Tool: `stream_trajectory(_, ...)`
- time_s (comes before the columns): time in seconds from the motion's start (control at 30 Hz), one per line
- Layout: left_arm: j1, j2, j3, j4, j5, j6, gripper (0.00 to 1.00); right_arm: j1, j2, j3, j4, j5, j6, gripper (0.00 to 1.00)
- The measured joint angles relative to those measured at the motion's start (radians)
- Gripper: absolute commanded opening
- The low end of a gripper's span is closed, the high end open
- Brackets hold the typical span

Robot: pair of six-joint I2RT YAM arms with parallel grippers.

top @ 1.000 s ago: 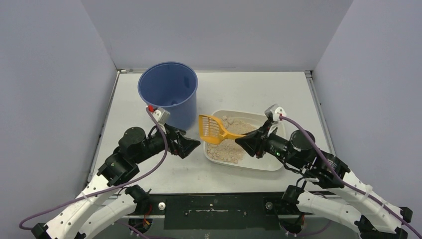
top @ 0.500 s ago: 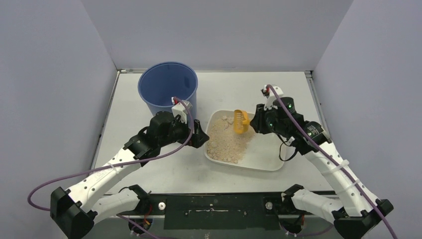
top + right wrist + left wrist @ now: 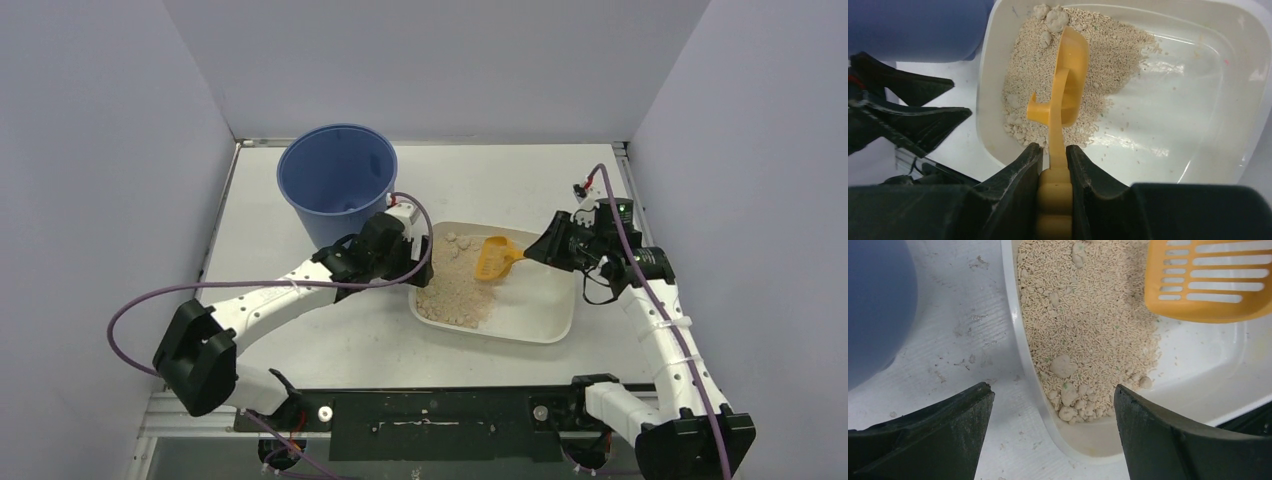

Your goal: Clean the litter box

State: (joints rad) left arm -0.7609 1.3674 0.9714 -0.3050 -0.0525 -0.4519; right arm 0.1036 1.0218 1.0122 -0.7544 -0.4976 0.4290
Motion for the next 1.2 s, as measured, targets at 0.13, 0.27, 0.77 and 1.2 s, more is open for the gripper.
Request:
stream_trajectory(0.13,-0.026,0.099,0.029,0.0,-0.053,0.0,0.83,-0.055,-0.001,-0.04,0.054,-0.063,0.065,0.0)
stream_trajectory(0.27,-0.05,0.184,0.074,0.002,-0.101,-0.005,0.78,-0.098,-0.004,-0.116,0.142,-0.127,0.138,0.0)
stream_trajectory(0.77,-0.062,0.377,0.128,0.047,-0.196,-0.019,0.38,-0.175,-0.008,-0.294,0.356,-0.184,0.288,0.0)
stream_trajectory(1.2,-0.079,0.41,0.159,0.045,-0.25,-0.017,0.0,-0.183,0.061,-0.383,0.501,-0.217,0.319,0.0)
